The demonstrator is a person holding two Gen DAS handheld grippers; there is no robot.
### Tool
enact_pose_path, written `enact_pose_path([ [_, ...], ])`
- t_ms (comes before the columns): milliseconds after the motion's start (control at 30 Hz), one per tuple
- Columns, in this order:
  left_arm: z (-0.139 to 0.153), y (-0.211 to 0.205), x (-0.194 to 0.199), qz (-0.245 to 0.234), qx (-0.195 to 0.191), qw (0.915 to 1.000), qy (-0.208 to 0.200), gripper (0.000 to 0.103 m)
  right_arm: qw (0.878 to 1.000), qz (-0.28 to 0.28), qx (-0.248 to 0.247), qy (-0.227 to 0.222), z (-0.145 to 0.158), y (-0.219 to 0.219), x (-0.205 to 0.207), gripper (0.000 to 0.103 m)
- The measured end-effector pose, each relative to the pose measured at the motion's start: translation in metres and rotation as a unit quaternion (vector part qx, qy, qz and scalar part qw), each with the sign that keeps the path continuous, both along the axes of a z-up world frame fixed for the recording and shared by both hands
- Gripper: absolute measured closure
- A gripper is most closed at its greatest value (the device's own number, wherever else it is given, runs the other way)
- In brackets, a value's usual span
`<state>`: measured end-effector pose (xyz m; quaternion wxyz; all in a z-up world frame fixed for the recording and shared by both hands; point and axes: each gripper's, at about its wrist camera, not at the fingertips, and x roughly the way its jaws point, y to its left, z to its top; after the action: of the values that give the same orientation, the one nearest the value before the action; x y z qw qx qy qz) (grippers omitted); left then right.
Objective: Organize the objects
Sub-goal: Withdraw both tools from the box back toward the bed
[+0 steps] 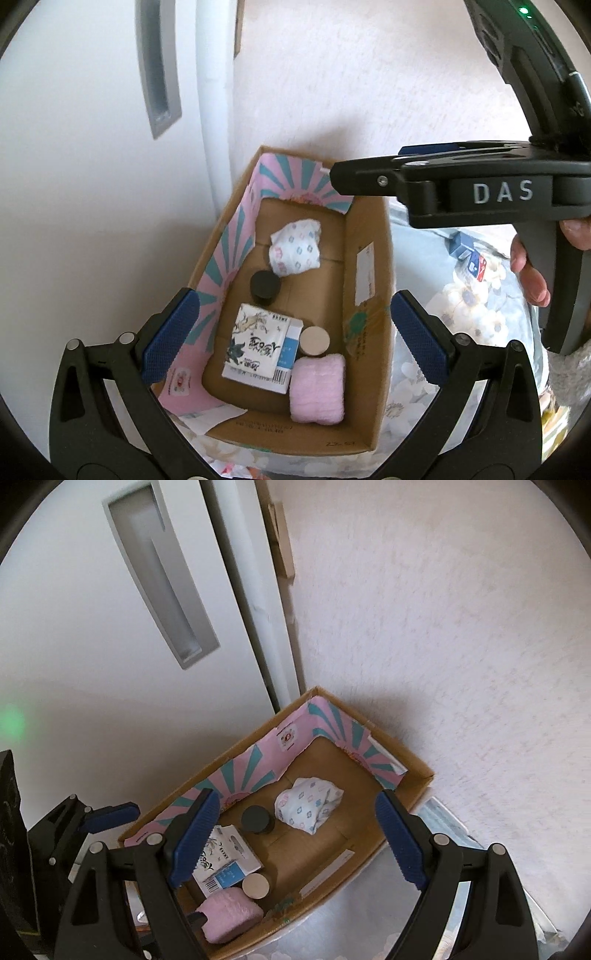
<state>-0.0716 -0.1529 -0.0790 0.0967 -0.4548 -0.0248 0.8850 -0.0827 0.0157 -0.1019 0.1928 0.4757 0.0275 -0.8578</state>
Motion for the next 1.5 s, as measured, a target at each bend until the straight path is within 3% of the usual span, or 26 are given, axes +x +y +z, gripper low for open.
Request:
enact_pose_path([
  [300,0.025,0.019,-0.006,-0.038,0.003,0.9989,0.025,0.000,0.999,-0.033,-0.004,0.028,0.037,0.032,0.018,0.019],
  [733,0.049,0.069,-0.024,-0.095,0.007,0.9940,0.055,0.000,0.992,-0.107,-0.006,0.061,0.067,0.118,0.062,0.019],
  [1200,0.048,0.142,-0.042,-0.176,0.013,0.9826,0.058,0.000,0.978,-0.193,0.004,0.084,0.067,0.207,0.120,0.019],
  [1500,0.021,0.201,-0.051,-0.239,0.014,0.9705,0.022,0.000,0.971,-0.226,0.037,0.072,0.034,0.243,0.152,0.019],
])
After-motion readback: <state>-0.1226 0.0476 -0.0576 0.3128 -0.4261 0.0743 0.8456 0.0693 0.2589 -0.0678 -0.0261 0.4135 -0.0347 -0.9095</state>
